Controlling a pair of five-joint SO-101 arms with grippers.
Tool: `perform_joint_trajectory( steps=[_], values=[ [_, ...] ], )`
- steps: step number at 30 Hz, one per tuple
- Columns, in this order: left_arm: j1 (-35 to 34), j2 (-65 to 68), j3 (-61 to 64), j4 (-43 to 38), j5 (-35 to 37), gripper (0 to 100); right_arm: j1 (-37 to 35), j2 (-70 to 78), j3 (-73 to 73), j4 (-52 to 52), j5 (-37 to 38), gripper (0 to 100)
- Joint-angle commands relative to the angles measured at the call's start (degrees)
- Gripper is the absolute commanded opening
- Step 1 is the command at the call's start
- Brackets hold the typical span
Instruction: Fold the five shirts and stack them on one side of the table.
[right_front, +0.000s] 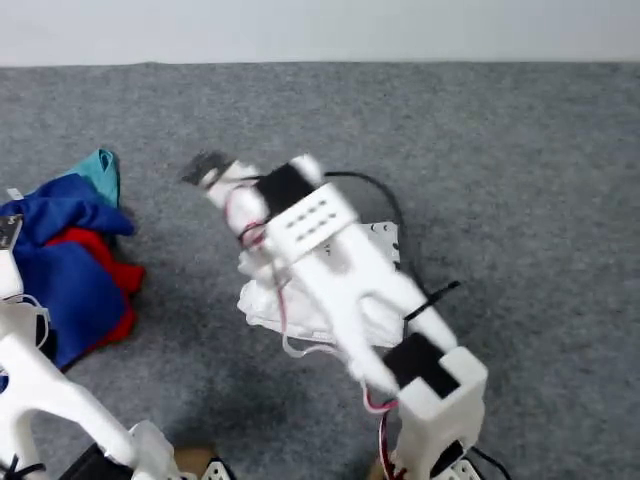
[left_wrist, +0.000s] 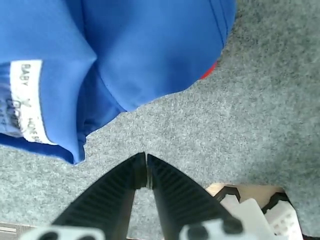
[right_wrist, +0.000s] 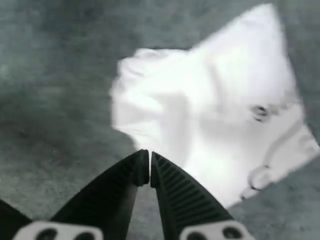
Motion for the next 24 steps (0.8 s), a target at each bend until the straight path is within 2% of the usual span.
perform_joint_trajectory(
  steps=[1, 5, 8, 17, 21, 24],
  values=[
    [0.53, -1.76, -0.31, -0.70, 0.44, 1, 8.48, -0.48, -0.18, 0.57, 2.46, 0.9],
    [0.53, -1.76, -0.22, -0.70, 0.44, 1, 12.09, 6.37, -0.18, -2.68, 2.64, 0.9],
    [0.53, -1.76, -0.22, -0.70, 0.44, 1, 11.21, 11.21, -0.35, -3.30, 2.46, 0.9],
    [0.53, -1.76, -0.22, -0.70, 0.44, 1, -8.22, 13.23, 0.18, 2.42, 2.20, 0.9],
    [0.53, -1.76, -0.22, -0.88, 0.44, 1, -11.30, 12.97, 0.00, 2.42, 2.20, 0.9],
    [0.44, -1.76, 0.31, -2.20, 0.44, 1, -9.71, 10.15, -0.26, 2.33, 2.55, 0.9]
  ],
)
